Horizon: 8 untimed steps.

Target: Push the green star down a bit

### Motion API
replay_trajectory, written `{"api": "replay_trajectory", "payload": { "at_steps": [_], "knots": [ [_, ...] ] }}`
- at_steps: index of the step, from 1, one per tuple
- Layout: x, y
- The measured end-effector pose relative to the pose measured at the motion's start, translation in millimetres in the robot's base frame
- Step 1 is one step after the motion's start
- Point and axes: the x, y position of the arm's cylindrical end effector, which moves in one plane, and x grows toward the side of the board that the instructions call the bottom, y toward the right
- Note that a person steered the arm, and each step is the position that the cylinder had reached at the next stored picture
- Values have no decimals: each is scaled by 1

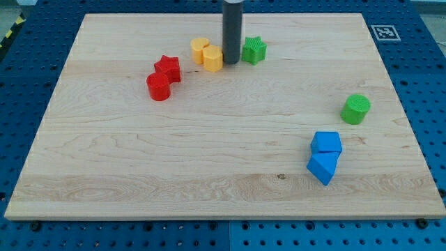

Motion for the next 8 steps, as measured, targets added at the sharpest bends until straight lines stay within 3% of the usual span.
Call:
{"api": "replay_trajectory", "payload": {
  "at_steps": [2, 8],
  "knots": [
    [-48, -17],
    [20, 155]
  ]
}}
